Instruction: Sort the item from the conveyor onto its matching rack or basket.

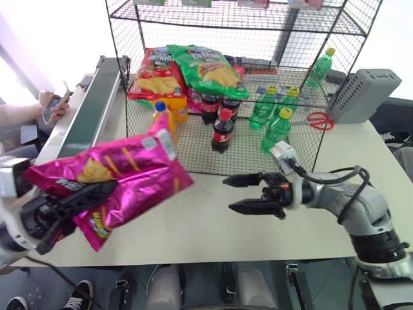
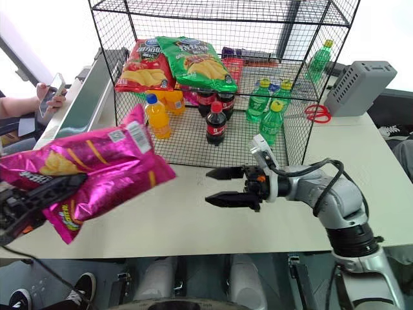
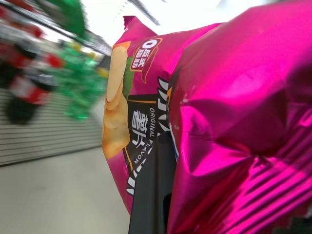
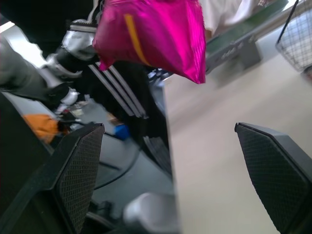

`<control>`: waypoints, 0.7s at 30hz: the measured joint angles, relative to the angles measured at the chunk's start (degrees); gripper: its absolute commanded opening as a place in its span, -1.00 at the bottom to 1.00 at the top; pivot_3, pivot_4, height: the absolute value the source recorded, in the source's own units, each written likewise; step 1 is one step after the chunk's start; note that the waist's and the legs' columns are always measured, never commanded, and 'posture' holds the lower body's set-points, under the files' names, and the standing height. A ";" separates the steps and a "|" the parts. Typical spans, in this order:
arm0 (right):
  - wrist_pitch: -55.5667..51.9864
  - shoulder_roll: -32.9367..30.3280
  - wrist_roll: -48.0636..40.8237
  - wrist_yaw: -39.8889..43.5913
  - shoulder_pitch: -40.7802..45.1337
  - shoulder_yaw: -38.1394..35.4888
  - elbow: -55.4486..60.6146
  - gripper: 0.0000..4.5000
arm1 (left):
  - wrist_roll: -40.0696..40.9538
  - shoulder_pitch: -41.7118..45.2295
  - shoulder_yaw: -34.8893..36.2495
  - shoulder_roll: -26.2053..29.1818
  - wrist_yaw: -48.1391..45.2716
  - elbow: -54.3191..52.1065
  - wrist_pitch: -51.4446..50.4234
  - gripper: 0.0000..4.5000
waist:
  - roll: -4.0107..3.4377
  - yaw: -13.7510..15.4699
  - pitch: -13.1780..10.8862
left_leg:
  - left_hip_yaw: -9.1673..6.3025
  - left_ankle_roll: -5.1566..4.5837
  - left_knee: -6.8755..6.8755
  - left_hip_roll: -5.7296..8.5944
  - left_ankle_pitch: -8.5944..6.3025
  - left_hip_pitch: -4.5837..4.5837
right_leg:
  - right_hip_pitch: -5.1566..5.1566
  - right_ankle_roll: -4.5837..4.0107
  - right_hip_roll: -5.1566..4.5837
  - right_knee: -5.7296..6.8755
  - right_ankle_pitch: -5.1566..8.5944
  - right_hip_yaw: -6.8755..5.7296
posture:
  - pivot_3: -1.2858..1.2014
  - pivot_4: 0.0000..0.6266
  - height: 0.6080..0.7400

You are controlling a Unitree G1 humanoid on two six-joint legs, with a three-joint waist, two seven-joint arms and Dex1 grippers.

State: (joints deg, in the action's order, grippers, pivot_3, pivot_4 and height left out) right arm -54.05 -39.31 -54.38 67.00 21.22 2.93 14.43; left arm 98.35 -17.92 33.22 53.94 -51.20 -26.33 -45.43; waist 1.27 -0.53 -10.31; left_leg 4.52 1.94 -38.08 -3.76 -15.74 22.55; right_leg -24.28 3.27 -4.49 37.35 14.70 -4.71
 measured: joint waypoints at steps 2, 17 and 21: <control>-1.30 -0.31 -0.41 0.49 0.25 -0.10 -1.22 1.00 | 1.19 4.25 -3.50 -0.51 -0.05 0.51 -1.93 -0.99 | -0.01 -0.28 0.00 | 0.01 0.00 0.01 -0.01 0.00 -0.01 | -0.02 0.08 0.06 0.01 -0.05 0.04 | 0.03 -0.52 1.00; -13.05 1.19 -10.19 -0.72 5.24 -2.21 -1.99 1.00 | -4.96 19.85 -14.44 -8.28 -1.66 8.54 -7.89 -0.99 | 0.01 0.07 0.00 | -0.01 -0.01 0.01 0.02 0.00 0.07 | -0.05 0.10 0.03 -0.03 -0.06 0.04 | 0.03 -0.52 1.00; -13.84 3.79 -10.26 -3.73 5.83 -2.06 -2.22 1.00 | -7.85 21.41 -14.58 -9.13 -1.77 8.75 -8.06 -0.99 | 0.00 -0.29 0.00 | -0.02 -0.01 0.02 0.00 0.00 0.06 | -0.06 0.11 0.07 -0.02 -0.06 0.04 | 0.03 -0.52 1.00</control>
State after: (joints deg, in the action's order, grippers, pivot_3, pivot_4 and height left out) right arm -67.89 -35.52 -64.64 63.26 27.06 0.87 12.21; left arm 90.50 3.50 18.63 44.81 -52.97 -17.57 -53.49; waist 1.28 -0.82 -10.31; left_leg 4.50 1.93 -38.06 -3.77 -15.74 22.61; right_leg -24.34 3.38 -4.42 37.34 14.64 -4.67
